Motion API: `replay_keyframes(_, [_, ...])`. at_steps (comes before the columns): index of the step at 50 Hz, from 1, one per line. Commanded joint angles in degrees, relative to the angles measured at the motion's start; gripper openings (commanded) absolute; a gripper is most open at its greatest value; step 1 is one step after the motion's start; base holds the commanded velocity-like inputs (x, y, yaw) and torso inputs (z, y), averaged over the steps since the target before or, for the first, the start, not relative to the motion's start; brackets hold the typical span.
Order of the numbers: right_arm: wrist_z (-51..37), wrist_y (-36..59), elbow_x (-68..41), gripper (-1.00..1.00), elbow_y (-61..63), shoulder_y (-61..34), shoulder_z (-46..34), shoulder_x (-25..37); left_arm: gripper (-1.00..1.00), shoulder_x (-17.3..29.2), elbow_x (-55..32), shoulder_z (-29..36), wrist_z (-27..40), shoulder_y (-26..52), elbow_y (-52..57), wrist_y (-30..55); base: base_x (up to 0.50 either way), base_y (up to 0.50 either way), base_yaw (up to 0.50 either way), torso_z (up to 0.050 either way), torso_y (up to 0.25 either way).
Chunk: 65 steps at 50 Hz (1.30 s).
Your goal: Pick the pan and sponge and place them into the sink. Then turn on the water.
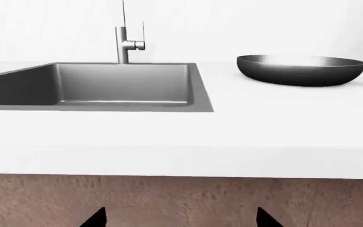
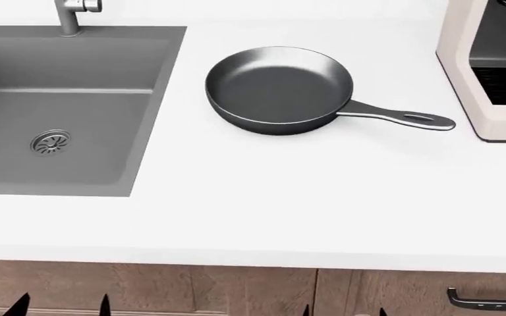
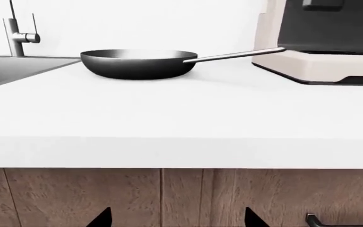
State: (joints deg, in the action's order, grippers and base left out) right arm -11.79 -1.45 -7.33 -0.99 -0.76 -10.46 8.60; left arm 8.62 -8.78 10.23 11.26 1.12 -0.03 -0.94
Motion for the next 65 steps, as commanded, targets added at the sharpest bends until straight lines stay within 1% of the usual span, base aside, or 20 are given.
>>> replay_keyframes(1, [9.46, 0.87, 8.24, 1.00, 0.24, 0.79, 9.76, -8.12, 1.00, -8.11, 9.00, -9.98, -9.25, -0.66, 0.13, 2.33, 0.00, 0.00, 0.00, 0.000, 0.000])
replay_keyframes(9, [7.26, 1.71, 7.24, 1.00, 2.49, 1.03, 7.63, -6.37, 1.00, -6.60, 6.34, -8.66, -7.19, -0.30, 0.75, 2.62, 0.00, 0.00, 0.00, 0.000, 0.000])
replay_keyframes(12, [6.87, 4.32, 6.60, 1.00, 6.19, 1.34, 7.36, -5.91, 1.00, -6.13, 4.69, -8.23, -7.57, -0.19, 2.61, 6.24, 0.00, 0.00, 0.00, 0.000, 0.000])
replay_keyframes(16, [7.82, 20.52, 4.80, 1.00, 21.92, 0.20, 8.29, -3.50, 1.00, -3.46, 3.98, -6.98, -7.80, 4.81, 17.31, 25.86, 0.00, 0.00, 0.00, 0.000, 0.000])
replay_keyframes(17, [7.82, 20.52, 4.80, 1.00, 21.92, 0.20, 8.29, -3.50, 1.00, -3.75, 2.56, -7.95, -7.71, 5.74, 18.97, 28.42, 0.00, 0.00, 0.00, 0.000, 0.000])
replay_keyframes(18, [7.73, 27.32, 4.32, 1.00, 27.74, -1.25, 9.60, -2.21, 1.00, -3.85, 0.28, -9.72, -7.56, 7.67, 21.84, 33.37, 0.00, 0.00, 0.00, 0.000, 0.000])
replay_keyframes(22, [9.08, 38.69, 0.74, 1.00, 35.06, -6.60, 13.11, 0.69, 1.00, -2.13, -1.65, -9.73, -7.57, 12.95, 28.62, 44.93, 0.00, 0.00, 0.00, 0.000, 0.000])
replay_keyframes(26, [10.67, 51.46, -1.93, 1.00, 42.78, -11.50, 15.07, 4.52, 1.00, -0.89, -4.02, -11.59, -7.85, 17.25, 32.40, 52.16, 0.00, 0.00, 0.00, 0.000, 0.000])
replay_keyframes(32, [14.93, 68.04, -7.49, 1.00, 48.79, -21.52, 20.28, 10.16, 1.00, 1.27, -7.03, -13.46, -9.14, 28.93, 28.69, 63.03, 0.00, 0.00, 0.00, 0.000, 0.000])
replay_keyframes(33, [16.79, 70.17, -10.19, 1.00, 49.25, -23.57, 24.42, 9.08, 1.00, 2.49, -6.24, -12.28, -9.35, 29.90, 27.73, 62.45, 0.00, 0.00, 0.00, 0.000, 0.000])
replay_keyframes(34, [18.40, 73.31, -11.62, 1.00, 50.08, -25.14, 26.15, 11.01, 1.00, 2.51, -8.27, -15.54, -10.43, 31.49, 26.65, 64.87, 0.00, 0.00, 0.00, 0.000, 0.000])
replay_keyframes(35, [18.98, 74.32, -12.40, 1.00, 50.56, -25.54, 27.61, 10.93, 1.00, 3.23, -7.82, -14.98, -10.48, 31.82, 26.42, 64.40, 0.00, 0.00, 0.00, 0.000, 0.000])
replay_keyframes(36, [20.71, 77.63, -14.23, 1.00, 52.12, -26.43, 29.90, 11.97, 1.00, 5.88, -4.40, -12.82, -9.71, 31.37, 25.43, 59.30, 0.00, 0.00, 0.00, 0.000, 0.000])
replay_keyframes(37, [21.70, 79.78, -15.20, 1.00, 53.86, -27.02, 32.64, 12.84, 1.00, 6.67, -6.17, -14.80, -11.53, 31.64, 23.77, 60.84, 0.00, 0.00, 0.00, 0.000, 0.000])
replay_keyframes(39, [23.09, 81.56, -16.04, 1.00, 54.60, -26.09, 35.03, 14.08, 1.00, 9.21, -5.20, -13.71, -12.47, 30.70, 23.67, 59.52, 0.00, 0.00, 0.00, 0.000, 0.000])
replay_keyframes(43, [25.25, 87.18, -18.44, 1.00, 56.18, -28.48, 38.32, 16.01, 1.00, 9.81, -9.52, -19.32, -13.96, 32.33, 26.59, 68.15, 0.00, 0.00, 0.00, 0.000, 0.000])
replay_keyframes(47, [25.81, 91.36, -22.05, 1.00, 56.78, -30.22, 40.94, 19.57, 1.00, 12.97, -10.83, -20.61, -15.86, 33.15, 26.46, 71.80, 0.00, 0.00, 0.00, 0.000, 0.000])
replay_keyframes(54, [2.83, 91.26, -55.75, 1.00, 50.85, -29.73, 50.98, 28.56, 1.00, 16.39, -12.87, -23.47, -17.19, 37.22, 26.41, 78.79, 0.00, 0.00, 0.00, 0.000, 0.000])
replay_keyframes(57, [-0.65, 90.88, -60.86, 1.00, 50.89, -28.31, 52.14, 30.13, 1.00, 16.55, -13.30, -22.48, -17.43, 36.40, 27.80, 79.35, 0.00, 0.00, 0.00, 0.000, 0.000])
replay_keyframes(65, [-3.08, 89.53, -63.38, 1.00, 50.78, -26.00, 52.75, 31.26, 1.00, 15.71, -13.54, -21.13, -17.07, 36.96, 27.55, 79.34, 0.22, 0.00, 0.00, 0.000, 0.000])
